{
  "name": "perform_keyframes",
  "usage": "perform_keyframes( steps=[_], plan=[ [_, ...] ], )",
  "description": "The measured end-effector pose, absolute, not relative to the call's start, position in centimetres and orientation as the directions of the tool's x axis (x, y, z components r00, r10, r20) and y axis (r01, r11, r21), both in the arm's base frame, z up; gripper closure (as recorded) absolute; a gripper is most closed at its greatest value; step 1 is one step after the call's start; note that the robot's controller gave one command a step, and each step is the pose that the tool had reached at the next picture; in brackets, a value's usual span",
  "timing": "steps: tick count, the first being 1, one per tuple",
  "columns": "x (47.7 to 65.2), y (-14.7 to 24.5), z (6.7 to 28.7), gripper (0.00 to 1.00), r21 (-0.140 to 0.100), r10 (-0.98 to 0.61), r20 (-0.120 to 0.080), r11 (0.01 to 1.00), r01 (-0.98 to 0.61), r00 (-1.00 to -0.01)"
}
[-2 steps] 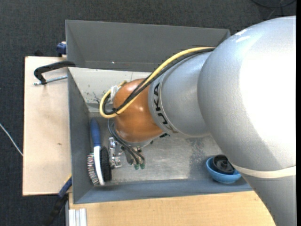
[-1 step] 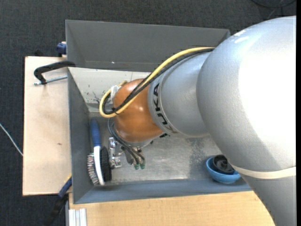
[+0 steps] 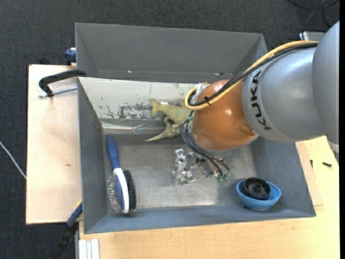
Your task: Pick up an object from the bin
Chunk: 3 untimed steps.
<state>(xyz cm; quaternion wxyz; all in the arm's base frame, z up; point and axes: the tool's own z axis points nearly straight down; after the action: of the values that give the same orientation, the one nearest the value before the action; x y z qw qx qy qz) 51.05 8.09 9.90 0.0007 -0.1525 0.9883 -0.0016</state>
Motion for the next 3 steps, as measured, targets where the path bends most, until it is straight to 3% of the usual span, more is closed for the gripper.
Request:
perform_keyframes(
  steps=[1,2,3],
  plan=[
    [50.9,8.7,9.8,0.00,0.001,-0.307,0.000,0.952,-0.307,-0.952],
    [58.1,15.6,12.0,0.00,0.002,-0.378,-0.017,0.926,-0.379,-0.925],
    [58.1,22.7,7.9,0.00,-0.012,-0.495,-0.021,0.869,-0.495,-0.869]
  ],
)
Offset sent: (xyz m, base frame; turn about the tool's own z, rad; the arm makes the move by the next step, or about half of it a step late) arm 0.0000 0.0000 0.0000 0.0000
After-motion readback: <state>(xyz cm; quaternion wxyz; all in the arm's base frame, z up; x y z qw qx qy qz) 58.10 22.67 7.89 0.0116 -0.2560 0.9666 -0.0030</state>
